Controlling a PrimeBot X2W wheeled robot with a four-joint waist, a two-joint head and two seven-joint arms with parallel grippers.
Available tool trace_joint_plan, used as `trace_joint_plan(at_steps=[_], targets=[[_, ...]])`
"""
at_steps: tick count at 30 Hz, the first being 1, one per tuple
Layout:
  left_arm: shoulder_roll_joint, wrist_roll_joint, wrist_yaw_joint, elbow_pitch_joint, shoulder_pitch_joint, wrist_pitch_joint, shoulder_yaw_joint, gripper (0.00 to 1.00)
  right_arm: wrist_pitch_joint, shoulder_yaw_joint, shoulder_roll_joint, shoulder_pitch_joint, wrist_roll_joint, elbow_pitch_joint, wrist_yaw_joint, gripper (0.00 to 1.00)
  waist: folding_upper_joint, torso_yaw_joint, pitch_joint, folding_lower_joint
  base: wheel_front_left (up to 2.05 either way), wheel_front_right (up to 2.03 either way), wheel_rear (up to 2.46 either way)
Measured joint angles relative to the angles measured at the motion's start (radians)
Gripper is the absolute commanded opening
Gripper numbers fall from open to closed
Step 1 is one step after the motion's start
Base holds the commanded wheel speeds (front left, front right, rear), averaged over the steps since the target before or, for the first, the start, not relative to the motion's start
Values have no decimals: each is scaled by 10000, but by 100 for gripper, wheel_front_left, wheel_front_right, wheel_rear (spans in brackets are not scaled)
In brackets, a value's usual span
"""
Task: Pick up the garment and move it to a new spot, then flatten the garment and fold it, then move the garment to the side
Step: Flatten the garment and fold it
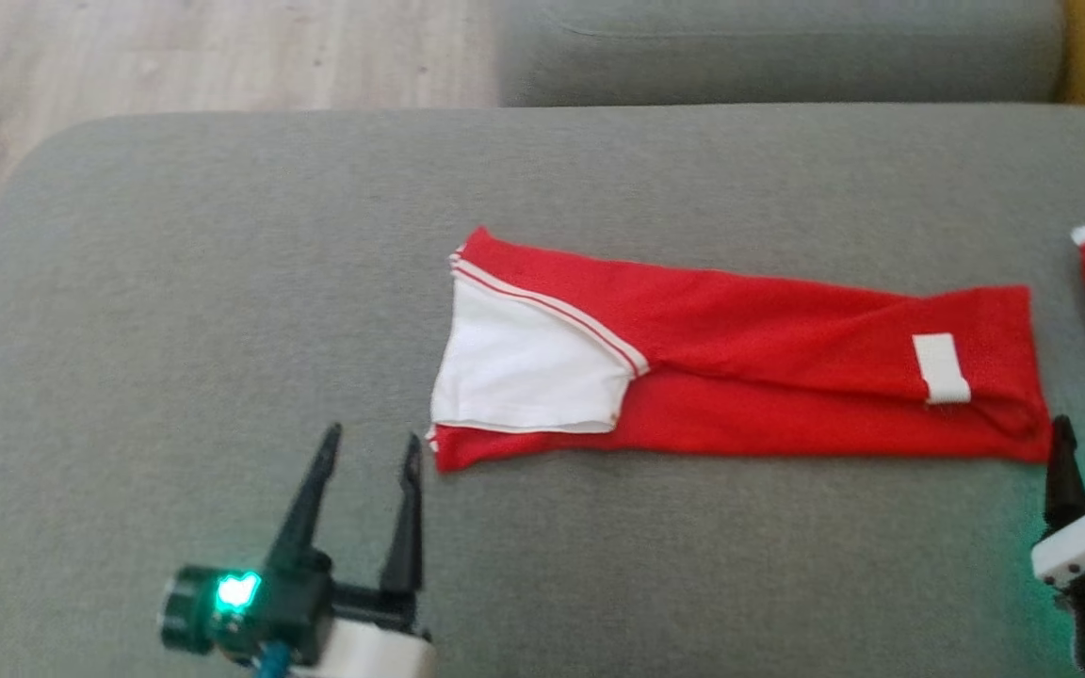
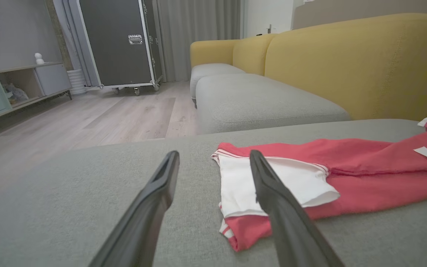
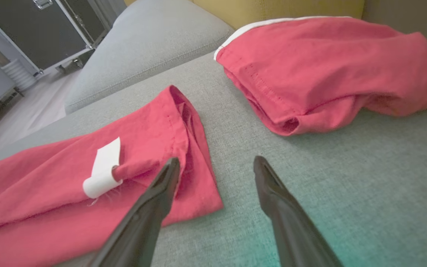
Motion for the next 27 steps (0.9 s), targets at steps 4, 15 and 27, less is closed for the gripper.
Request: trace_joint_plan(at_steps=[4, 15, 27], targets=[[-581, 788, -182, -197, 575, 0, 148, 100, 579, -750, 19, -518, -477, 855, 0, 100, 0, 483, -96, 0, 0, 0, 0], [-1373, 1682, -1097, -125, 707, 0, 913, 100, 1705, -1933, 50, -1563, -1323, 2792, 0, 0, 0, 1444, -75, 1, 0, 0, 0], [-1668, 2186, -1724, 17, 1109, 0, 1599, 100, 1687, -1797, -1043, -1277, -1329, 1774, 0, 0, 0, 825, -362, 2, 0, 0, 0]])
